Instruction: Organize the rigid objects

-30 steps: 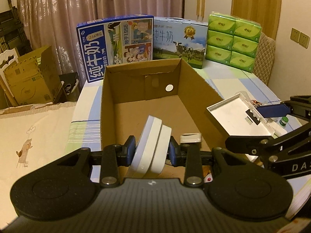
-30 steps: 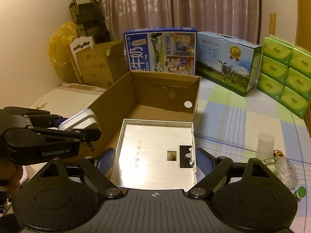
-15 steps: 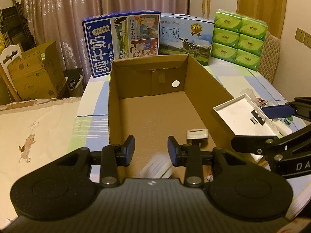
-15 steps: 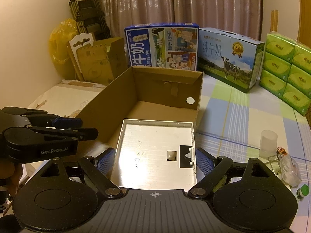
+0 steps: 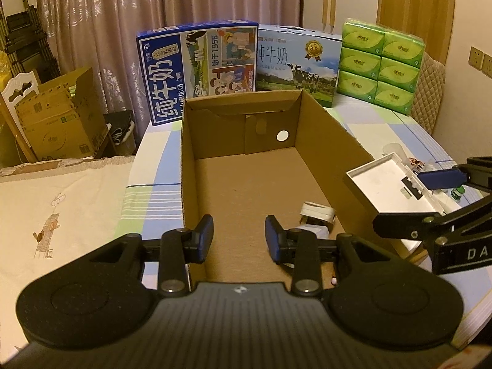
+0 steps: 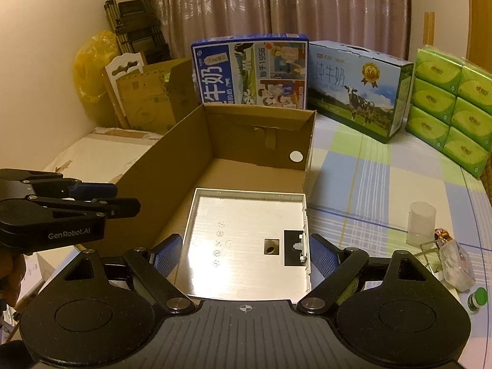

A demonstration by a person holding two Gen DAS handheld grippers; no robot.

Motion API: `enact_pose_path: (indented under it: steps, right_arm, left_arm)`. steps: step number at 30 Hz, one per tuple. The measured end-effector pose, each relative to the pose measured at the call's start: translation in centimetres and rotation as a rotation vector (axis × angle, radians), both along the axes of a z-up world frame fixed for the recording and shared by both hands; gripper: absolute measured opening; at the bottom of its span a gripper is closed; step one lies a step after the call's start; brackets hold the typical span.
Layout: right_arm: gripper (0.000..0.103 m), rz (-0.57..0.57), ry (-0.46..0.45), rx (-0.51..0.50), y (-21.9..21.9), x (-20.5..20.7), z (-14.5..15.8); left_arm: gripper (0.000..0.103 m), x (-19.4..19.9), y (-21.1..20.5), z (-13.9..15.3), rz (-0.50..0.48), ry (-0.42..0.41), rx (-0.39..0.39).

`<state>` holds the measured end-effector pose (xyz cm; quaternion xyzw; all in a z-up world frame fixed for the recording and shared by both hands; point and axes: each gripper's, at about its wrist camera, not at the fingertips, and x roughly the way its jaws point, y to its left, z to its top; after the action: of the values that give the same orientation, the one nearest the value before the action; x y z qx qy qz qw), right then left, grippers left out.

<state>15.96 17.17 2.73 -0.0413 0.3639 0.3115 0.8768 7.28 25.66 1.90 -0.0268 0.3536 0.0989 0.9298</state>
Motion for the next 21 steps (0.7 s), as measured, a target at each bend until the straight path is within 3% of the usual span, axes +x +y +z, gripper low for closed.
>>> enact_pose_path:
  steps: [5,13,21]
  right_arm:
    - [0.085,0.002,0.003,0.003,0.3,-0.1,-0.1]
    - [0.085,-0.006,0.034,0.104,-0.1,0.6,0.1]
    - [0.085,-0.029,0.04,0.085,-1.2,0.4,0.1]
  left_arm:
    - [0.031,-0.2,0.1,0.0,0.003,-0.001,-0.002]
    - [0.031,-0.5,0.4,0.0,0.014,-0.002,-0.006]
    - [0.031,-0.8,0.0,0.3,0.01,-0.011,-0.013]
